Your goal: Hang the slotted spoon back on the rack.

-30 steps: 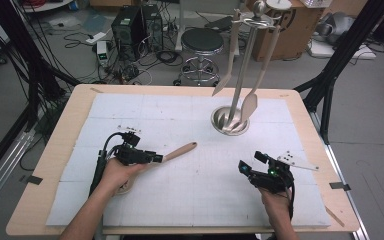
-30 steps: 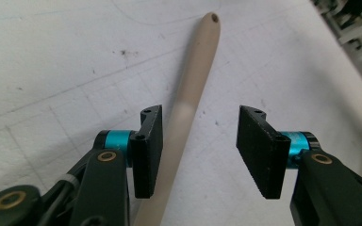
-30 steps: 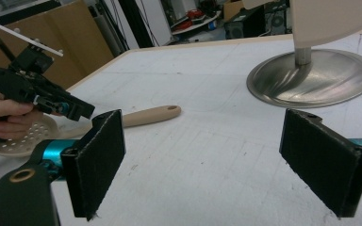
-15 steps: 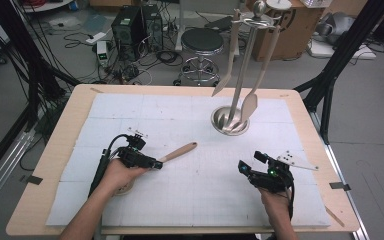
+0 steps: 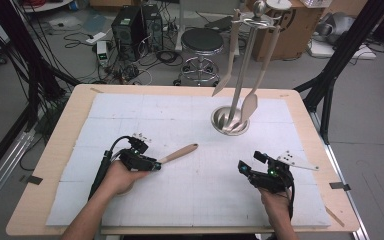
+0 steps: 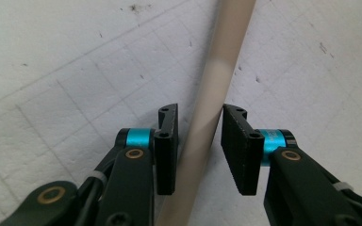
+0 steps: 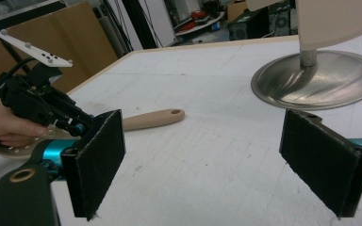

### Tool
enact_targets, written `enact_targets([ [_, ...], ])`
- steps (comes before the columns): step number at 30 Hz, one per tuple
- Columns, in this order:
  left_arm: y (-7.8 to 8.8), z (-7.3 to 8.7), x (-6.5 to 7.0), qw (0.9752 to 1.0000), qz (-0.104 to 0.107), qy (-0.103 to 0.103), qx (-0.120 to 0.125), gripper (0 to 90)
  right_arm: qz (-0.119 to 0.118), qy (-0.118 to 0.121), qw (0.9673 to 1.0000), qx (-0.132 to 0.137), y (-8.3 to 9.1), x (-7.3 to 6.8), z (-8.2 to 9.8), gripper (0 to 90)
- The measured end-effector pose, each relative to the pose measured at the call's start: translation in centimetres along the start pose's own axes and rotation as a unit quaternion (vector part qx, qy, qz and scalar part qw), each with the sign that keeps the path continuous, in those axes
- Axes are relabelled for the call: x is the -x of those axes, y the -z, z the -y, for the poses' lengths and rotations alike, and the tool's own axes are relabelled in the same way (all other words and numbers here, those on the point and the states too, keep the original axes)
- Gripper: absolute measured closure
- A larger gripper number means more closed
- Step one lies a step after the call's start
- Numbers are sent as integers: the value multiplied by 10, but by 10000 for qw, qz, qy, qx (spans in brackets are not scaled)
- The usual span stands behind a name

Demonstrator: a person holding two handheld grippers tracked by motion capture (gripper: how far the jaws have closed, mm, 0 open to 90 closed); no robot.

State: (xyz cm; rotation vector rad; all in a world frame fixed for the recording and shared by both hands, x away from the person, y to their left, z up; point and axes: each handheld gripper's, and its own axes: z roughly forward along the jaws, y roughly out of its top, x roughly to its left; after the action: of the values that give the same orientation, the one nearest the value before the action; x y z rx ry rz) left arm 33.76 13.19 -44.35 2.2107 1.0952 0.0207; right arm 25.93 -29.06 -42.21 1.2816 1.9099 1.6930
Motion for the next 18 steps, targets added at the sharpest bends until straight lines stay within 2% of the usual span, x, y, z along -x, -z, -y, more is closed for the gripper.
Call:
enact_targets([
  [3,-2,-2,11,9989,-339,-312,-95,678,-15,13,10000,20,0,1,0,143],
  [5,-3,-5,16,9976,-530,-376,-230,676,-27,-18,10000,14,-1,1,0,143],
  [7,-5,-9,19,9962,-635,-474,-362,676,-37,-41,10000,13,-1,1,-1,143],
  [13,-6,-10,20,9960,-673,-427,-399,680,-29,-71,10000,56,0,1,-1,143],
  [15,-6,-11,18,9968,-599,-348,-405,685,-30,-87,9999,59,0,1,-2,143],
  [18,-5,-11,13,9974,-554,-292,-348,744,-31,-65,9999,79,-1,1,-2,143],
])
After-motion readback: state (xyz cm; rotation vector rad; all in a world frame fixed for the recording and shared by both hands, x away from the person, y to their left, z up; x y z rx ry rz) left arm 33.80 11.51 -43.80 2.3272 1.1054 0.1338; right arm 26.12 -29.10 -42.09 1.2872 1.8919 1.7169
